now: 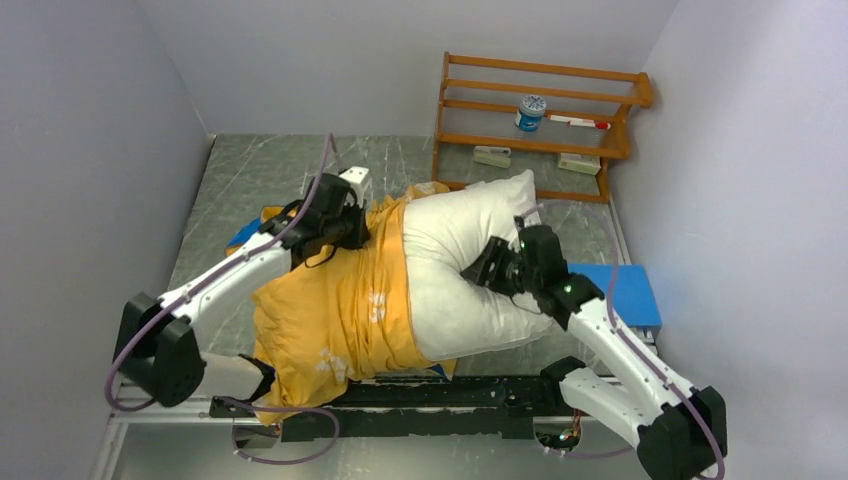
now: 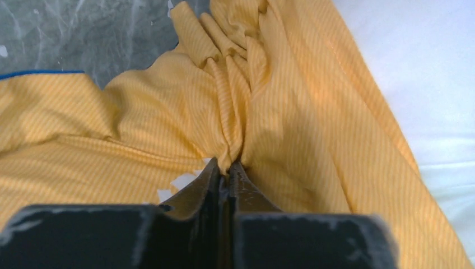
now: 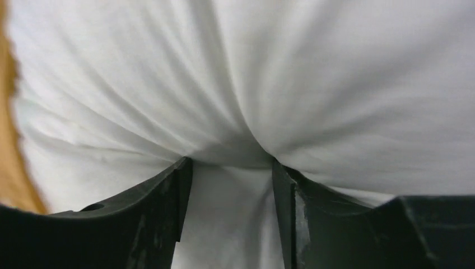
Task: Remove the pillowcase from the pillow
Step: Remove the pillow from the pillowcase.
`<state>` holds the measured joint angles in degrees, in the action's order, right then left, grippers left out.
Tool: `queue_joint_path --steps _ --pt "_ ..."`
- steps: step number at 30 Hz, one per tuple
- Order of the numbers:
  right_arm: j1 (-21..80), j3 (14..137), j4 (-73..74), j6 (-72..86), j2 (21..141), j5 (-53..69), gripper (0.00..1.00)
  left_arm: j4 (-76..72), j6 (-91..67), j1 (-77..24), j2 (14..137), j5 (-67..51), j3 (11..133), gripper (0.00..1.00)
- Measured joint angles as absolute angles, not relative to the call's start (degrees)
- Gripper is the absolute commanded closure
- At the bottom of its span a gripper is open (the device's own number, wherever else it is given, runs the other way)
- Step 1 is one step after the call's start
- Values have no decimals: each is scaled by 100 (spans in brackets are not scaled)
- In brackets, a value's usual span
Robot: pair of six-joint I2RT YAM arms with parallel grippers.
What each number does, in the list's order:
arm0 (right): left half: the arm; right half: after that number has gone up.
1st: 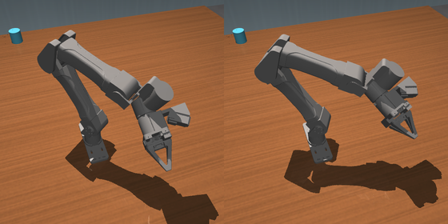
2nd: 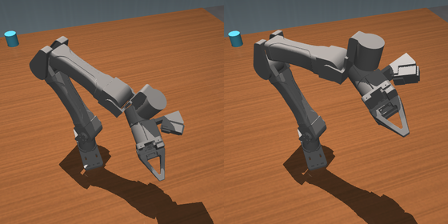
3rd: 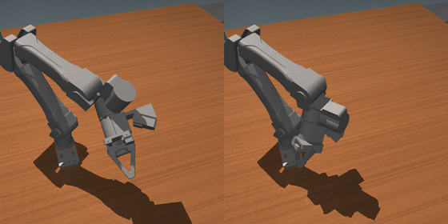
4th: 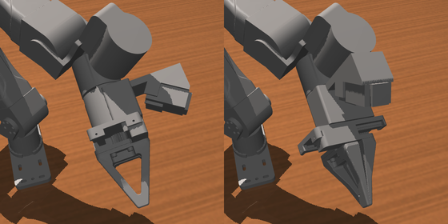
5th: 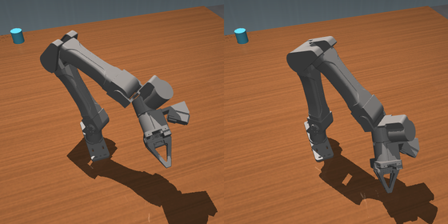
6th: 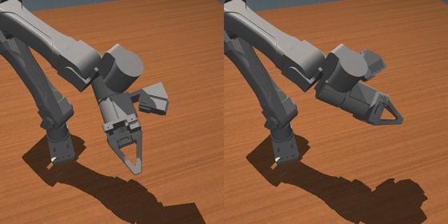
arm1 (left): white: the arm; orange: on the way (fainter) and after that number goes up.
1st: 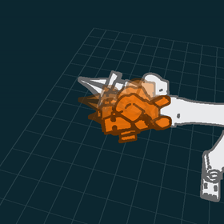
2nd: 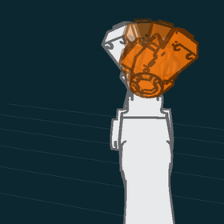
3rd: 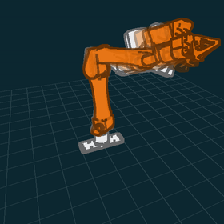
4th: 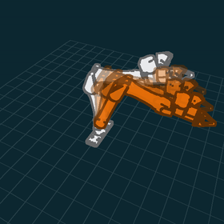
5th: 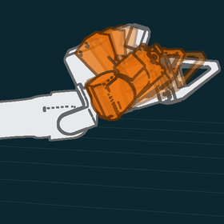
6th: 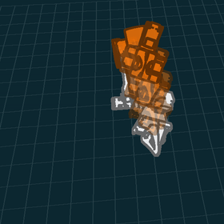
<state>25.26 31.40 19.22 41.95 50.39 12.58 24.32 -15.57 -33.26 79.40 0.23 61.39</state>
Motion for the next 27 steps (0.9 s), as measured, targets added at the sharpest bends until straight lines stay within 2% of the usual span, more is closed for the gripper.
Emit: queue_joint_path --steps 5,8,12,15,16,19,20,22,23,27 --pt "2624 5500 3345 3610 6053 1306 12 1820 -1765 -3271 6897 -32 5295 95" --pt "2646 6973 3636 3188 6643 1378 8 1833 -1750 -3271 6414 -97 5162 95" --pt "2665 8578 3826 2805 7732 1271 8 1920 -1603 -3284 6128 -244 5162 95" --pt "2759 9719 3968 2663 9035 775 17 1953 -1540 -3284 5979 -314 5162 95" --pt "2790 9889 4042 2668 9378 556 23 1955 -1540 -3284 5920 -316 5159 95" --pt "2880 9754 4320 2749 10311 -139 56 1955 -1612 -3288 5697 -281 5137 95" --pt "2893 9476 4300 2812 10388 -309 71 1968 -1699 -3295 5629 -226 5127 95" --pt "2888 8711 4239 3011 10339 -670 90 2082 -1922 -3310 5555 12 5127 95" --pt "2853 8512 4204 3085 10269 -753 94 2228 -2027 -3332 5551 163 5153 95" --pt "2593 8020 3981 3433 9743 -858 98 3354 -2574 -3358 5833 1315 5680 95"
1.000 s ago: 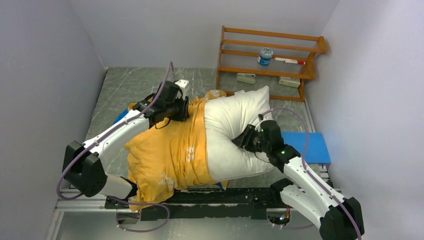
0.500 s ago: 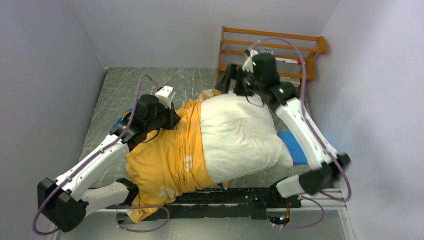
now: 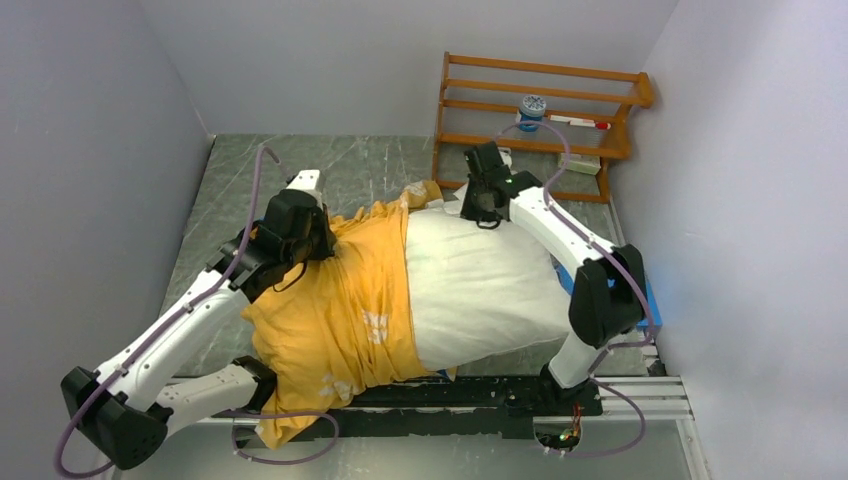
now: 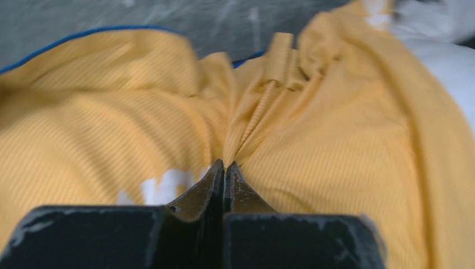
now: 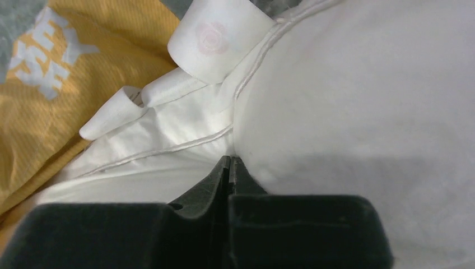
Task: Remove the pillowcase from the pillow
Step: Remove the pillow from the pillowcase.
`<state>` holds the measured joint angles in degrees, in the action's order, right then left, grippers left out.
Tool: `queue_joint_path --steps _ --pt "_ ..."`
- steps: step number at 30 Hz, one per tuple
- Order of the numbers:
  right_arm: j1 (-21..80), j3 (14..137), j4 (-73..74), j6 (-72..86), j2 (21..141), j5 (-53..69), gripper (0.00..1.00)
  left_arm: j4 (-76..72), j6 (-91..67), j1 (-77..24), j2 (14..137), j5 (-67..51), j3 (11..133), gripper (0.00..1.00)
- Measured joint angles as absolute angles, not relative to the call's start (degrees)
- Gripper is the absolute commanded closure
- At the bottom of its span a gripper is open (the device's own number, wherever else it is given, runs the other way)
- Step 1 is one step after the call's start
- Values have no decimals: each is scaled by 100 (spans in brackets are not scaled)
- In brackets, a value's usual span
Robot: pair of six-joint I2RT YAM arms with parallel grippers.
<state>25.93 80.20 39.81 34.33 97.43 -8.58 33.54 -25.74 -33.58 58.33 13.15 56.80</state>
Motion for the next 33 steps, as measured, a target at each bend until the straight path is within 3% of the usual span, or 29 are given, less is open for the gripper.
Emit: queue_joint_path --steps 6,8,12,14,18,23,24,27,29,33 --pt "2565 6827 3122 3640 8781 -749 97 4202 -3227 -3395 6038 2427 5837 95" --pt "2556 6611 3033 3642 8473 -626 97 4403 -3271 -3378 5986 2475 5968 58" --pt "2532 6305 2906 3548 8060 -327 96 4672 -3015 -3286 5902 2432 6351 17" --pt "2488 6145 2790 3461 7957 -143 96 4622 -2788 -3229 5857 2224 6587 4" --pt "2471 5929 2582 3304 7791 110 93 3861 -2353 -3194 5863 1284 6912 3" --pt "2471 5767 2554 3221 7491 226 93 3282 -1743 -3197 7190 -504 7675 3" --pt "2471 5743 2556 3223 7456 237 93 3253 -1643 -3197 7522 -757 7800 9" --pt "2471 5690 2545 3227 7400 239 93 3253 -1415 -3194 8525 -1382 7776 54" --pt "2471 5688 2554 3232 7395 209 95 3280 -1345 -3190 8923 -1608 7511 91" --pt "2482 5841 2818 3301 7435 -67 97 3164 -1466 -3111 8646 -1332 6989 95"
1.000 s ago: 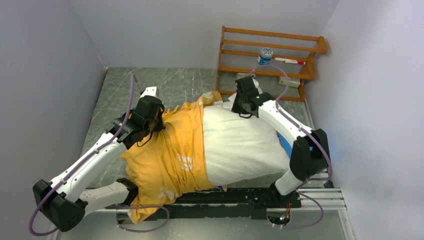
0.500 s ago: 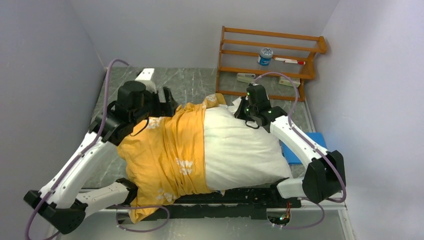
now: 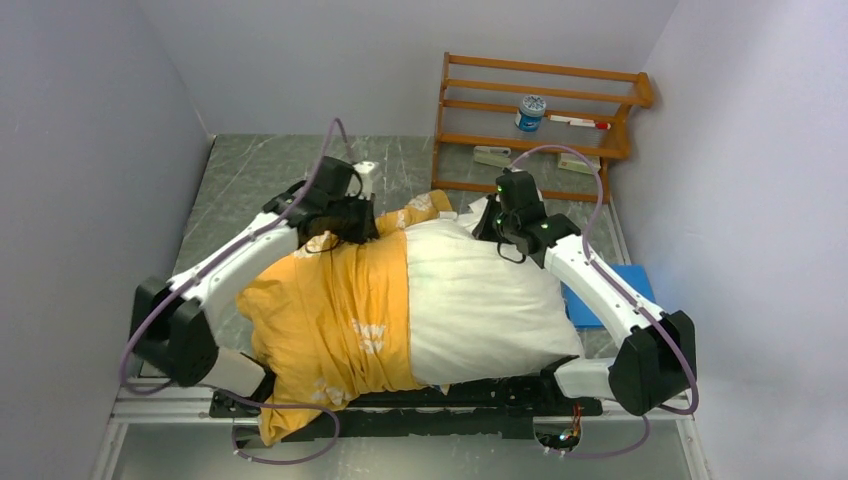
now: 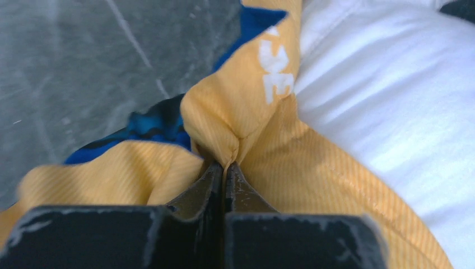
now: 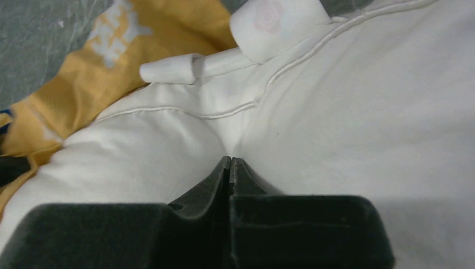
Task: Remove the pillowcase from the pillow
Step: Remove the pillow from the pillowcase.
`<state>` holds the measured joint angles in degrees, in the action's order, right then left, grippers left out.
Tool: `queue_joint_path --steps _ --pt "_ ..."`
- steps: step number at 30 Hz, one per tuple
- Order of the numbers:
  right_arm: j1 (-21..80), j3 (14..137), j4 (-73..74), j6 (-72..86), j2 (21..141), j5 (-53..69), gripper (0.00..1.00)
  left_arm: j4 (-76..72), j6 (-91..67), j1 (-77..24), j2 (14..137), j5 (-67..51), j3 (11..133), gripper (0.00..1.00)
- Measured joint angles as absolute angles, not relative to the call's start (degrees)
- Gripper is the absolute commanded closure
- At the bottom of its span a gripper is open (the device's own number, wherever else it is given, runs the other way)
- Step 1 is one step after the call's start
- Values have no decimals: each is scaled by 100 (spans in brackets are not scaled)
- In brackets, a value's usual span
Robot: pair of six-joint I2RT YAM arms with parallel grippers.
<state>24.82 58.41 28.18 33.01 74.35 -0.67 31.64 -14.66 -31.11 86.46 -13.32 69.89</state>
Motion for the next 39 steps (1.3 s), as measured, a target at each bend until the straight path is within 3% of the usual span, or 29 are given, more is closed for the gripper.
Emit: queue_joint_path --steps 6,13,16,17,19,20,22,24,28,32,33,36,38,39 --pt "2370 6010 3033 3398 7450 -226 98 3459 -1741 -2204 7317 -462 6565 95" --pt "1898 6010 2989 3492 7439 60 94 4021 -1756 -1393 7205 -309 6469 95" --pt "1826 6034 3024 3433 7450 283 82 4018 -1688 -1352 7212 -405 6469 95" --pt "1815 6106 3111 3358 7474 399 72 3999 -1638 -1332 7218 -506 6469 95" --pt "1813 6449 3435 3183 7566 613 41 3942 -1575 -1273 7244 -731 6469 95" --pt "1828 6665 3614 3089 7596 711 32 3907 -1559 -1251 7262 -821 6469 95" --pt "1892 7098 3903 2884 7590 875 22 3833 -1533 -1203 7365 -1039 6490 95" --pt "2034 7502 4125 2646 7485 1061 1 3778 -1514 -1177 7524 -1197 6556 95" --pt "2630 7881 4311 2388 7194 1205 0 3732 -1474 -1179 7824 -1372 6761 95" --pt "3846 7806 4388 2403 7196 781 0 3736 -1452 -1234 7926 -1455 6969 95" --pt "4064 7743 4427 2438 7255 572 6 3736 -1448 -1256 7942 -1466 7015 95" --pt "4539 7516 4515 2661 7666 -250 41 3739 -1433 -1297 7964 -1481 7083 95" --pt "4554 7382 4484 2858 7992 -683 76 3750 -1431 -1310 7964 -1481 7083 95" --pt "4484 7297 4414 2976 8130 -812 99 3758 -1433 -1315 7964 -1452 7083 95"
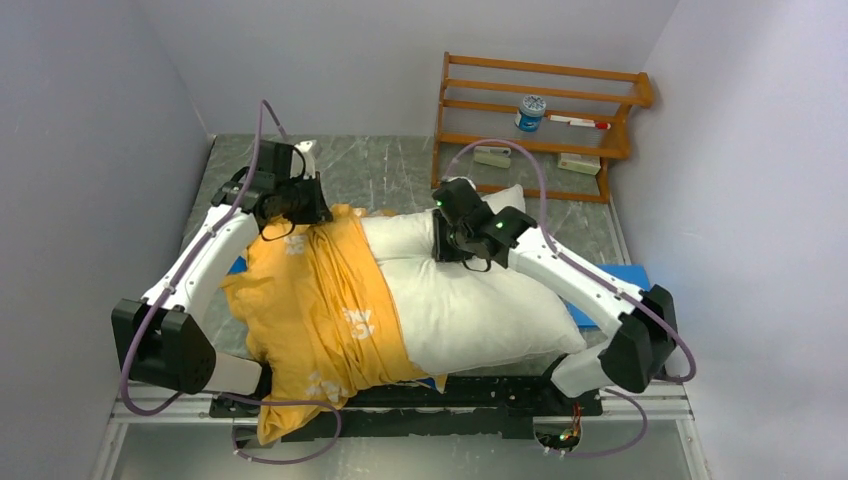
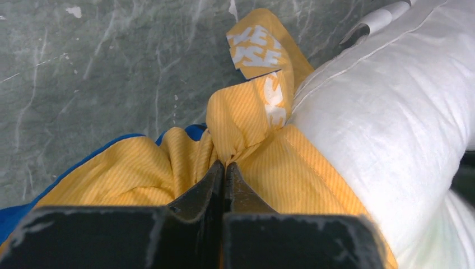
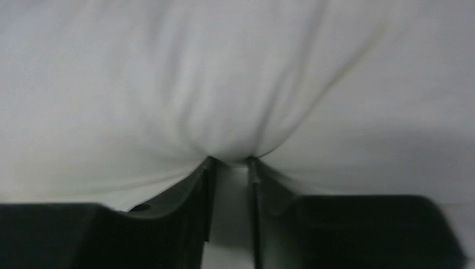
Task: Remove the pillowcase from the pillow
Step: Remove the pillow from the pillowcase.
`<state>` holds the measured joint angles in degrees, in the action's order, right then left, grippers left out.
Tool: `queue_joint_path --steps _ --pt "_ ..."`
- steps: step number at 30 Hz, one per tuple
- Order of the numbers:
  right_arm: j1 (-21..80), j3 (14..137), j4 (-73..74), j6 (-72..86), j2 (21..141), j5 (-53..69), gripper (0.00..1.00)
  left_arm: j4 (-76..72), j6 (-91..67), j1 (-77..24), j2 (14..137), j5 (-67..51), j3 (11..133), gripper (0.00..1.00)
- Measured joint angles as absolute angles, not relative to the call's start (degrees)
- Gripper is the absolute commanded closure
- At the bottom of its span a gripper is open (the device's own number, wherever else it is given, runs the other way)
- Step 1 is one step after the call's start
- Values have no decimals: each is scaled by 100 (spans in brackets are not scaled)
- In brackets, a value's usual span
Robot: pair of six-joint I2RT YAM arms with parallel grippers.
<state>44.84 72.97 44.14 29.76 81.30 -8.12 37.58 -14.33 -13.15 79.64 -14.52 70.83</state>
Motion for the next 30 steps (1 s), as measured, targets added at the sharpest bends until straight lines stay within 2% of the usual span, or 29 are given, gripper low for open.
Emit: queue_joint_path --steps 8,14,15,17,21,24,30 --pt "2648 6563 3706 3586 7734 -346 100 3813 -1680 -1382 7441 -447 6657 95" --pt "2045 6593 3719 3616 7605 -478 99 3872 -1599 -1061 7284 -117 6681 95" --pt "2043 6611 3721 3594 7625 -423 93 3894 -1564 -989 7352 -141 6751 95" --pt "2043 6685 3776 3518 7655 -252 69 3913 -1518 -915 7634 -279 7065 95" --pt "2029 6814 3844 3175 7540 246 44 3962 -1520 -908 8431 -659 7996 95" --pt "2032 6777 3846 2794 7168 718 39 4095 -1525 -908 9076 -926 8783 95" --pt "2058 6340 3889 2309 6366 1826 23 4362 -1520 -915 10427 -947 10508 95"
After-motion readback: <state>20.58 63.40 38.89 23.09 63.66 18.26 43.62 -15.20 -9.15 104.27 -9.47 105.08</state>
